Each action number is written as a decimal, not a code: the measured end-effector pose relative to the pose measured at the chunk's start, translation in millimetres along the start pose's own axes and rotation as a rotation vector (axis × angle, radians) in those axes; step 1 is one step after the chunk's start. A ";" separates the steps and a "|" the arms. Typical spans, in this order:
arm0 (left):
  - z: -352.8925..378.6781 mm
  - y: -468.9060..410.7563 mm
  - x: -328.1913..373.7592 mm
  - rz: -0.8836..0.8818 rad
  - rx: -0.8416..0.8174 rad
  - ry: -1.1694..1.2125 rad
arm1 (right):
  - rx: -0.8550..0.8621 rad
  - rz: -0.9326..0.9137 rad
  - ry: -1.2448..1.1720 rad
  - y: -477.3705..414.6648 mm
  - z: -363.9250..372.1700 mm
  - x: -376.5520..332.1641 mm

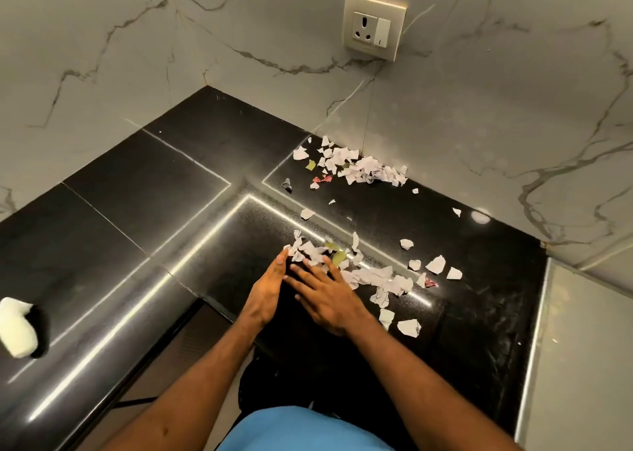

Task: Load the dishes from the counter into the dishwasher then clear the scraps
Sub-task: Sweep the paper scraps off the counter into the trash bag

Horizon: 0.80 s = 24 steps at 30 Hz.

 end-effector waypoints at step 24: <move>39.3 -66.0 43.6 -0.176 -0.087 -1.310 | 0.305 1.026 -0.180 167.0 13.1 19.5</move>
Point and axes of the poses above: each hand's wrist, its own y-axis away from the middle knuckle, its own z-axis out of the palm, x = y × z, the point moved 3 cm from there along -y, towards the middle knuckle, and after that the axes turned 6 degrees about -z, right-handed, at the moved point
